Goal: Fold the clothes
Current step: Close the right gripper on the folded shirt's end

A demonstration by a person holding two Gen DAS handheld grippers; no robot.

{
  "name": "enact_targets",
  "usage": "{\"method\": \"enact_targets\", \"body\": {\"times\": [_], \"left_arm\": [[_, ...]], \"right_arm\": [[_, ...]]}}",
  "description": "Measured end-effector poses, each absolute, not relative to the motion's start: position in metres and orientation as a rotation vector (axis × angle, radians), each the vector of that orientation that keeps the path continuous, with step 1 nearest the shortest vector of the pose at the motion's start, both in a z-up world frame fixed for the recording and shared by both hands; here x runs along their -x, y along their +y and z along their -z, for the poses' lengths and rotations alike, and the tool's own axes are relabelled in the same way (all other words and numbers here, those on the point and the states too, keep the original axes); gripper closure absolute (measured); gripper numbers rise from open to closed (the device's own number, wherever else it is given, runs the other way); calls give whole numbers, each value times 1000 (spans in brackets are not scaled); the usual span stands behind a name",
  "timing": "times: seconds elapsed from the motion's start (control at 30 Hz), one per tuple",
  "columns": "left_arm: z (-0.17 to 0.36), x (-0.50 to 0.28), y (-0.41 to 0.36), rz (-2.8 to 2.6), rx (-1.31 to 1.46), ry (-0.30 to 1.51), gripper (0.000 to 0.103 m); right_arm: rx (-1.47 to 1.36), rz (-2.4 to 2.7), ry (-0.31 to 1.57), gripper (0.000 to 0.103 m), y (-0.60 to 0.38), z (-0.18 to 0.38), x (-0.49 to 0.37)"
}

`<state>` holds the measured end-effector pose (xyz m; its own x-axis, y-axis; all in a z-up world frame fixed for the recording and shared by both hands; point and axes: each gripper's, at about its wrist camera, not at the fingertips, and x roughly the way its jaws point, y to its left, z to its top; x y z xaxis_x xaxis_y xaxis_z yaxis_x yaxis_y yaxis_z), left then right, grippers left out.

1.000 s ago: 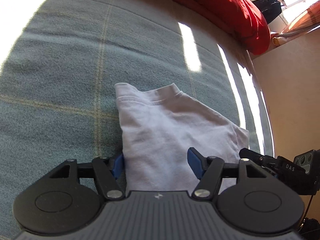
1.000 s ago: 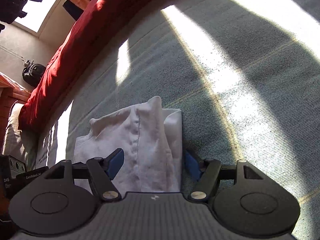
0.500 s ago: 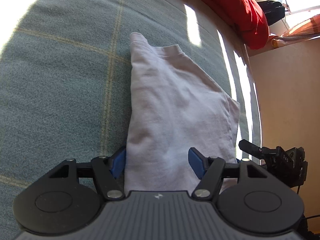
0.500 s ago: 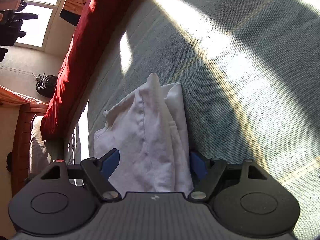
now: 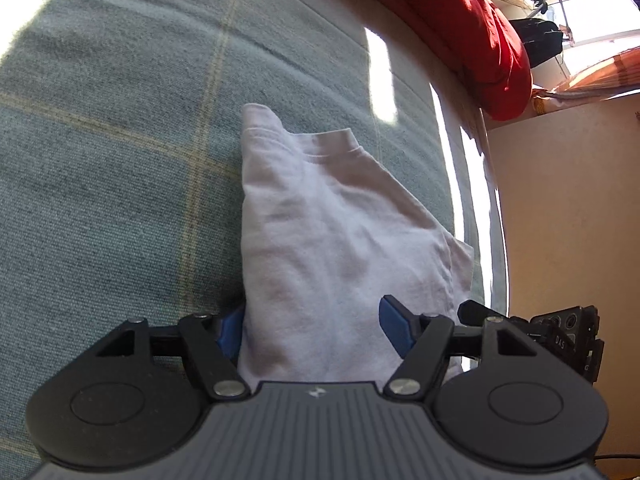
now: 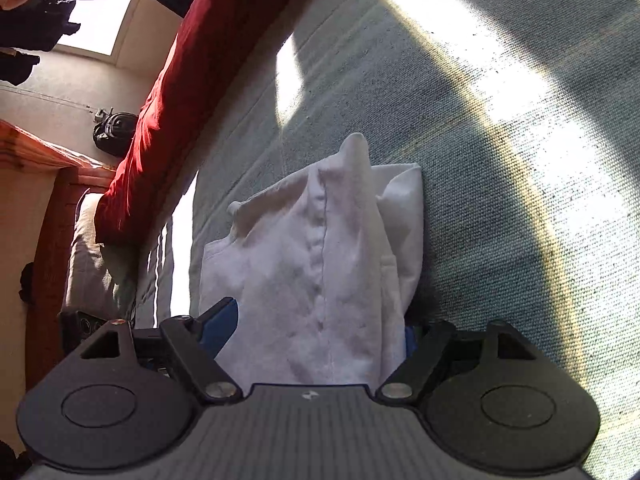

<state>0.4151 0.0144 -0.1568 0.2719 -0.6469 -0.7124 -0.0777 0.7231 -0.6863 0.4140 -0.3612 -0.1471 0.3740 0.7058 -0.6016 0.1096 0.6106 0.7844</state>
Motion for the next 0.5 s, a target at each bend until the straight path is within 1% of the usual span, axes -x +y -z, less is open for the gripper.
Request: {"method": "enact_targets", "body": {"times": [0.07, 0.27, 0.5], "left_arm": [[155, -405, 17, 441, 712, 1253, 33], [160, -365, 31, 406, 880, 1259, 31], [152, -389, 13, 452, 760, 1261, 29]], "right_arm": [[-881, -452, 1143, 20, -364, 148, -408], [-970, -464, 1141, 20, -369, 154, -374], [-940, -471, 1135, 20, -363, 154, -381]]}}
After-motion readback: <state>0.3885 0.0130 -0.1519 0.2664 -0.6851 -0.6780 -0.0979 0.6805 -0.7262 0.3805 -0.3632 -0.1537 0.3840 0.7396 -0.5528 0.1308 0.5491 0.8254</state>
